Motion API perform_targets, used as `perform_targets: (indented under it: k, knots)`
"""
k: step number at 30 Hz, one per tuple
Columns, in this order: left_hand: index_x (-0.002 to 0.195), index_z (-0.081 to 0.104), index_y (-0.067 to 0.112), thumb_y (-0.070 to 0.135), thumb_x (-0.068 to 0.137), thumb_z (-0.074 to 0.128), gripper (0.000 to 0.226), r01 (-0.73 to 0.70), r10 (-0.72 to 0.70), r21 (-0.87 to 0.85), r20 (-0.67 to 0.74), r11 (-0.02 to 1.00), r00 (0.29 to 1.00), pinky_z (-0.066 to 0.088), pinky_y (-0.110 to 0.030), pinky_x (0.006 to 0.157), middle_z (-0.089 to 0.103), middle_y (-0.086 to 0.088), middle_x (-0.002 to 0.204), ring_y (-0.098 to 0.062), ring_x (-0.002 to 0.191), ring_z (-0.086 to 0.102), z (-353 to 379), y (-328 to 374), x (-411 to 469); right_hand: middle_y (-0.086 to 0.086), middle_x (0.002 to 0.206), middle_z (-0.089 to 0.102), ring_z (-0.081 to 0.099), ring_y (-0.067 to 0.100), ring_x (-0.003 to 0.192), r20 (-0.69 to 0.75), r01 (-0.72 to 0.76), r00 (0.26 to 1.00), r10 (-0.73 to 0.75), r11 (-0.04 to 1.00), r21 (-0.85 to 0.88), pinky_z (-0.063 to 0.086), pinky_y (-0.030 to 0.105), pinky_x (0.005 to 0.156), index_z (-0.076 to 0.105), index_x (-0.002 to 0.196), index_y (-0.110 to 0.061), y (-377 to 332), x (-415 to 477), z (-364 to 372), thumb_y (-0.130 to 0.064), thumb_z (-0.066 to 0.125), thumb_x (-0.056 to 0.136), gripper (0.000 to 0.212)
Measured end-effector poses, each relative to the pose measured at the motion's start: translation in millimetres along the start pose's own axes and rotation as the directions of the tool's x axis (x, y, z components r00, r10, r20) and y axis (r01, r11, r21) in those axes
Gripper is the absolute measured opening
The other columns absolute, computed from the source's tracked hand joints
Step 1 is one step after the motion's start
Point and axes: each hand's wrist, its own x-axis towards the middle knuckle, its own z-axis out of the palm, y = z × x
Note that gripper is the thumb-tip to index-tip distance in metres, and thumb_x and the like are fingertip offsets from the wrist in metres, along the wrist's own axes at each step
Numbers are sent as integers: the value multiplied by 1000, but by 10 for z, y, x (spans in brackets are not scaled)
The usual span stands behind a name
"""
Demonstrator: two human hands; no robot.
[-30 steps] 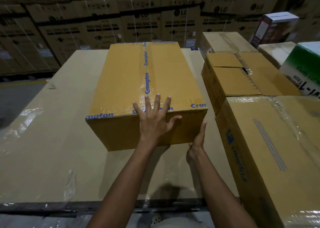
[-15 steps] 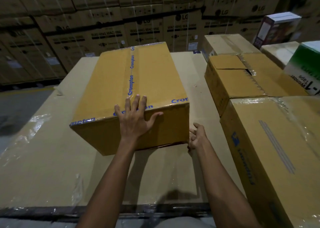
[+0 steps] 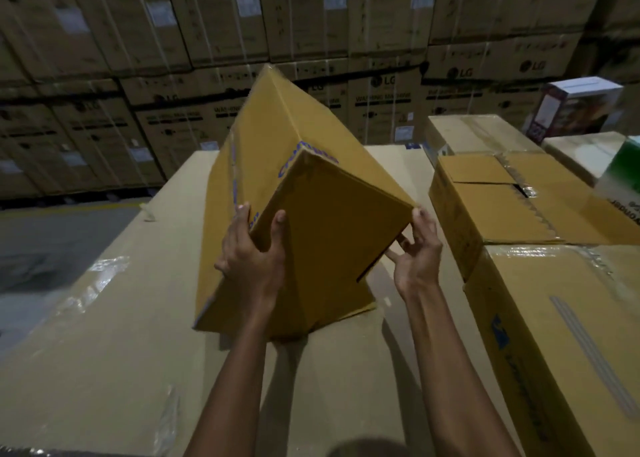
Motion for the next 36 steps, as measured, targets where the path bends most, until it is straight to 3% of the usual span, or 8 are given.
perform_targets:
  k: [5,10,13,20,24,29,33,36]
  knots:
    - [150,52,25,93,82,29,99,93,-93,-94,3,991,996,27,-54,114,55,2,152,-23,141,48,-97,34,-85,-16,141,62,60,7,124,123,100,990,-73,968,-232,50,43,108,38,157,-38,198,-105,303,-60,66,93,74]
    - [151,44,31,82,74,67,95,182,-182,-262,24,948,983,46,-58,110,56,2,148,-23,134,54,-97,0,-202,-15,146,57,58,12,129,218,270,955,-203,898,-346,53,47,106,36,156,-47,-14,-161,473,-60,77,85,83]
    - [148,44,35,75,66,81,98,312,-321,-436,55,844,946,53,-51,106,58,7,143,-21,128,59,6,31,-360,-14,146,53,54,10,128,341,462,881,-327,747,-478,50,25,99,34,158,-42,-251,-204,674,-53,78,87,84]
    - [149,44,31,73,57,83,108,435,-492,-646,104,628,864,47,-32,100,59,9,134,-19,121,60,119,201,-395,-7,158,46,49,21,139,497,669,742,-450,451,-591,47,61,108,29,154,-53,-456,-250,959,-62,72,82,84]
    - [149,42,31,45,76,87,87,477,-615,-797,175,371,769,57,-37,94,63,12,131,-14,114,67,196,145,-550,-9,151,50,49,19,133,623,737,660,-420,205,-644,37,64,108,27,153,-58,-417,-403,1237,-64,67,84,80]
    - [148,51,26,49,82,82,77,617,-635,-781,431,92,641,56,-59,97,71,4,134,-26,122,68,310,-269,-791,-14,153,50,43,14,139,791,805,545,-277,-93,-586,28,59,111,34,154,-51,33,-610,1377,-61,68,89,74]
    - [143,56,21,58,93,64,63,751,-642,-660,586,-24,495,44,-62,111,67,-5,134,-31,126,59,169,-537,-941,-10,151,55,46,18,140,864,862,436,-253,-157,-481,32,48,110,48,149,-41,675,-650,1202,-61,64,92,63]
    - [142,55,17,50,102,55,52,781,-682,-615,617,-108,392,44,-59,111,64,-10,135,-36,125,58,59,-704,-1026,-7,151,56,46,21,142,878,864,434,-202,-183,-469,32,45,112,55,146,-35,1086,-667,1054,-55,65,93,58]
